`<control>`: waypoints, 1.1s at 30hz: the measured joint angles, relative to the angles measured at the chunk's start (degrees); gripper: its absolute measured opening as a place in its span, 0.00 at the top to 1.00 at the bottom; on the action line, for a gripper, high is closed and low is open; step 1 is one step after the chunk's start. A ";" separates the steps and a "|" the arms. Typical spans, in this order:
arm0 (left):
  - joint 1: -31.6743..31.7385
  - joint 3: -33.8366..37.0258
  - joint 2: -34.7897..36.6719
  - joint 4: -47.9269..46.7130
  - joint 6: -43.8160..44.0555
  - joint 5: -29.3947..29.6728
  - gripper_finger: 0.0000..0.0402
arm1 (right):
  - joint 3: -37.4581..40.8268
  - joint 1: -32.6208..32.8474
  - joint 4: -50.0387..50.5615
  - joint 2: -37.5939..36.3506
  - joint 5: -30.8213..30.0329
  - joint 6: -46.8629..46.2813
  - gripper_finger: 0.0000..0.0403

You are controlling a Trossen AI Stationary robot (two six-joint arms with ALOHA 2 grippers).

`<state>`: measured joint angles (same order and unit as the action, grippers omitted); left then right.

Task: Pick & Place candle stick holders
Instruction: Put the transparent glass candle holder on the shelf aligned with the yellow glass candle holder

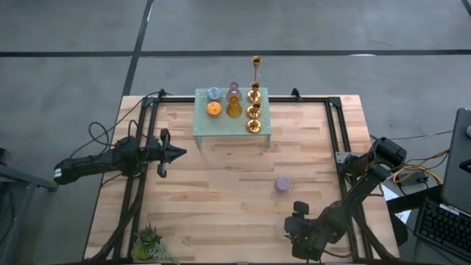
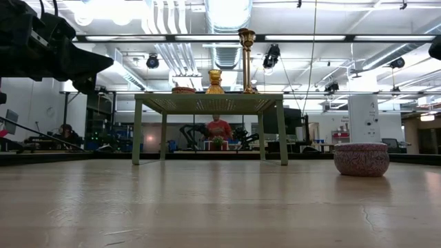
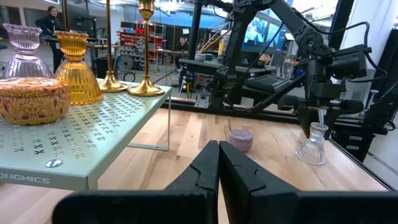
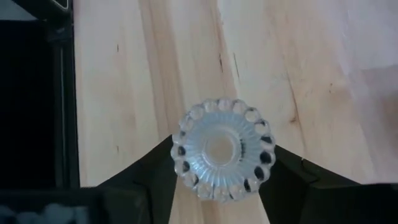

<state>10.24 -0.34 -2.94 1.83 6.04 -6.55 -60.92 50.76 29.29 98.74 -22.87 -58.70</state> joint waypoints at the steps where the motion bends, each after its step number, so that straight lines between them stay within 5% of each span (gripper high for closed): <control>1: 0.00 0.00 0.00 0.00 0.00 0.00 0.96 | 0.02 0.00 -0.22 0.00 -0.17 0.09 0.55; 10: 0.00 0.00 0.00 0.02 0.00 0.00 0.96 | 0.46 -0.02 -1.46 -0.02 -3.55 0.89 0.65; 33: 0.00 0.00 0.00 0.04 -0.01 -0.01 0.96 | 0.50 -4.93 -2.92 -3.36 -11.96 9.82 0.66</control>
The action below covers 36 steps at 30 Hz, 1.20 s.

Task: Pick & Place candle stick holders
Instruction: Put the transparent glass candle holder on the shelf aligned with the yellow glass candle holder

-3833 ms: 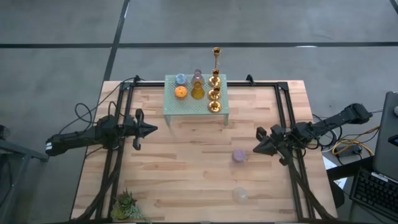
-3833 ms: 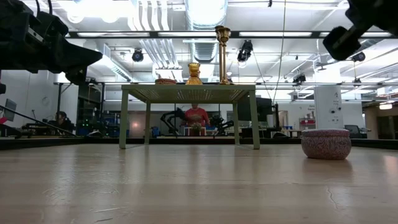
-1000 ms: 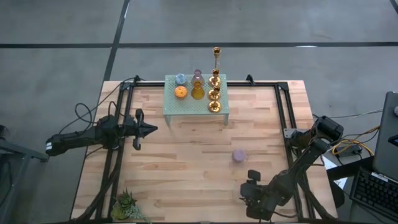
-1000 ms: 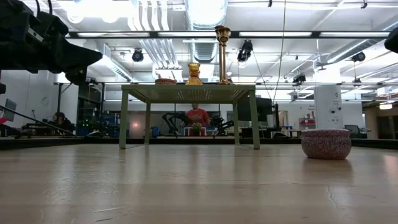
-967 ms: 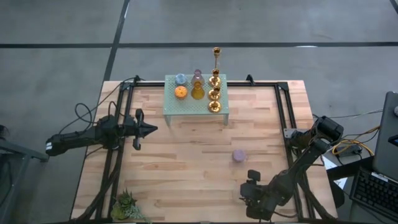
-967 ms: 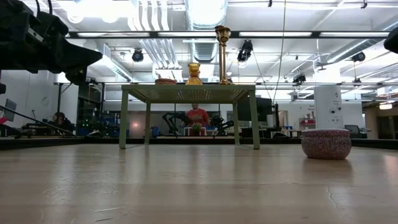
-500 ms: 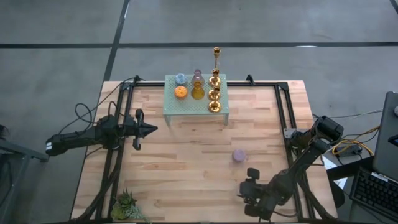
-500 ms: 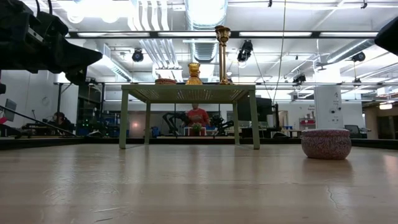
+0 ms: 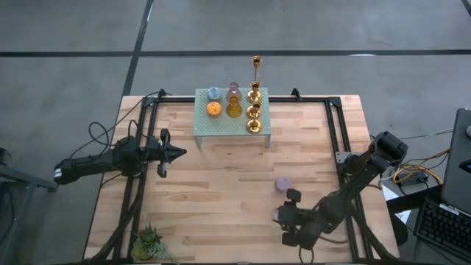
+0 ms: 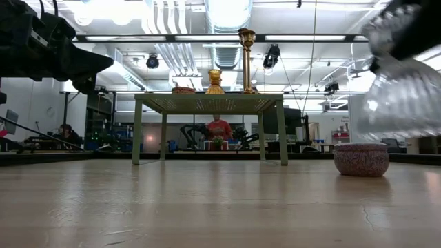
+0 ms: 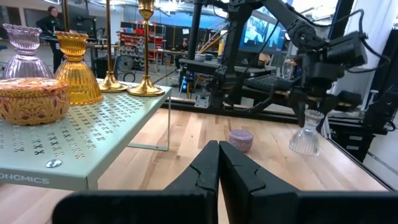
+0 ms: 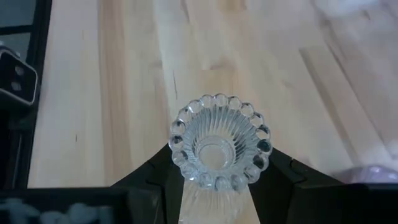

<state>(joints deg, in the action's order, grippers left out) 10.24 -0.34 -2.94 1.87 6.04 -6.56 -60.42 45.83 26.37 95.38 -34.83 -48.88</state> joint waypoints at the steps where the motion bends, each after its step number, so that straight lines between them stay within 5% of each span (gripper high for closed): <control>1: 0.00 0.00 0.00 0.00 0.01 0.01 0.96 | 0.00 -0.72 -0.42 -0.57 -0.01 1.12 0.66; 18: 0.02 0.00 -0.02 -0.02 0.01 -0.01 0.96 | -0.20 -21.78 -16.50 -6.86 5.83 21.84 0.66; 29: 0.00 0.00 0.00 -0.07 0.01 0.01 0.96 | -1.36 -33.58 -22.23 -5.30 6.60 19.53 0.66; 36: 0.00 0.00 0.00 -0.07 0.00 -0.01 0.96 | -10.56 -35.41 -16.93 -1.91 3.78 19.32 0.66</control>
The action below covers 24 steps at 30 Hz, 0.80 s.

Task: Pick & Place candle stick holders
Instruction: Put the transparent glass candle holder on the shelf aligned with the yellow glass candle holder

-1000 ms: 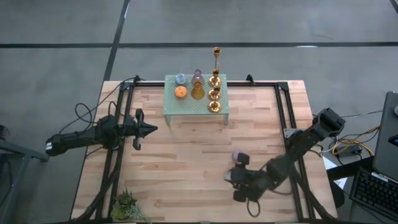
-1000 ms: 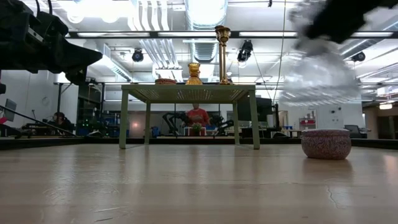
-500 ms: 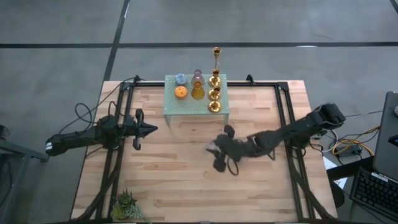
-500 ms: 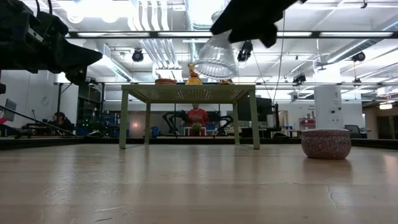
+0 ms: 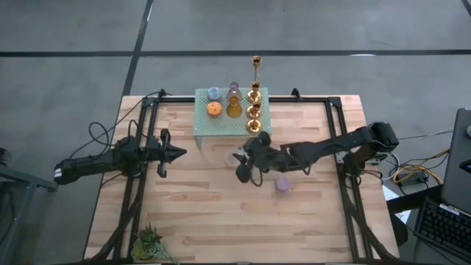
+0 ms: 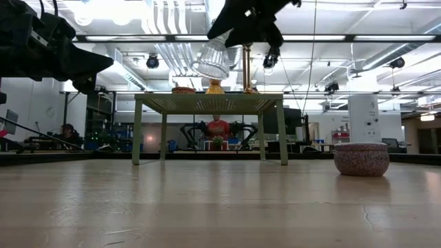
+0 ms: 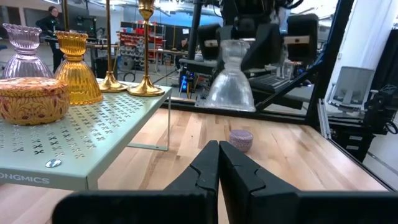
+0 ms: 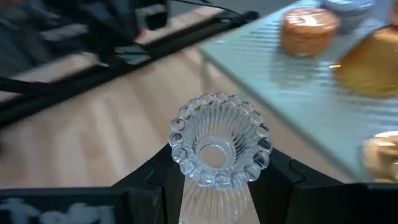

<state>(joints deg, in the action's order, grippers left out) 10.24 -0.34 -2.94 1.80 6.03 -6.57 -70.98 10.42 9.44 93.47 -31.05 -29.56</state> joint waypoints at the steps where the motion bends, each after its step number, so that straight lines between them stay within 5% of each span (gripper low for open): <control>1: 0.01 0.00 0.00 -0.02 0.01 0.02 0.96 | -1.99 -0.30 3.11 0.84 -1.09 -0.03 0.66; 10: 0.00 0.00 -0.04 0.07 0.01 0.02 0.96 | -13.01 -3.54 11.51 5.93 -3.57 -3.59 0.66; 24: 0.01 0.00 -0.22 0.09 0.01 0.09 0.96 | -14.37 -8.74 13.34 9.27 -6.80 -9.20 0.66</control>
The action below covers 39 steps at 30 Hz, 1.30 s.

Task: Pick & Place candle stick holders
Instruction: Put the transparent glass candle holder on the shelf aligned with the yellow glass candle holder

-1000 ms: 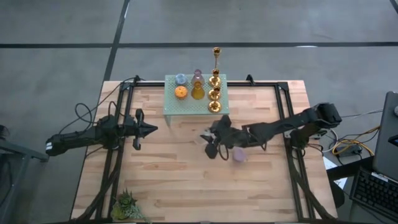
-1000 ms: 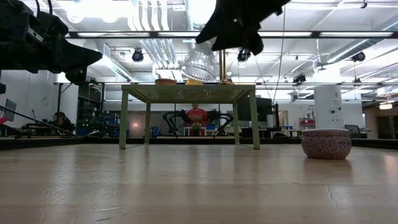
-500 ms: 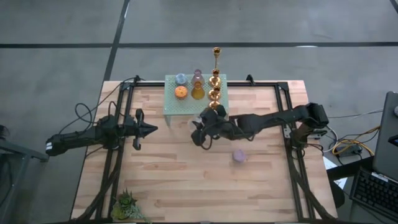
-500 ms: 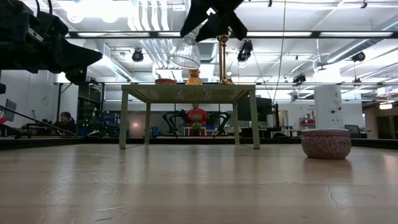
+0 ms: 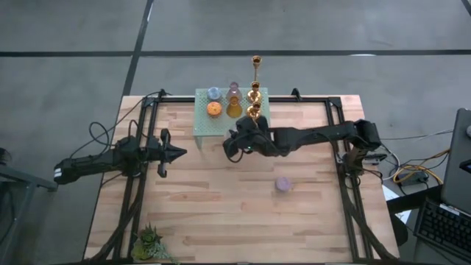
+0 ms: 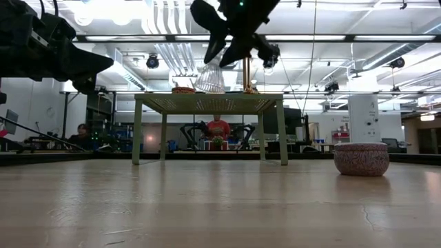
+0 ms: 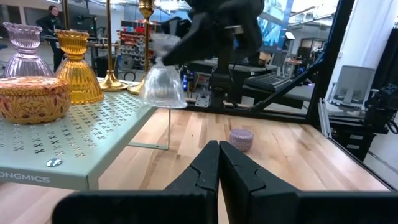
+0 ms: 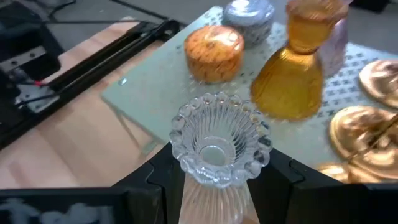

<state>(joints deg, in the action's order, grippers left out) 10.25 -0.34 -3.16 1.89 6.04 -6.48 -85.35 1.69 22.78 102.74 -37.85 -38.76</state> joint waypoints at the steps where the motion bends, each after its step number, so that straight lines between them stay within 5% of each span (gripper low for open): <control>1: -0.01 0.00 0.00 0.00 0.00 0.00 0.96 | -0.48 -0.08 0.35 0.27 -0.85 0.20 0.66; 39: -0.01 0.00 -0.42 -0.04 0.00 0.15 0.96 | -7.81 -1.08 0.56 7.06 -12.29 12.23 0.66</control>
<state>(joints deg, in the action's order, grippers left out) 10.24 -0.34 -3.57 1.85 6.04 -6.33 -93.17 0.61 23.35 109.80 -50.14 -26.53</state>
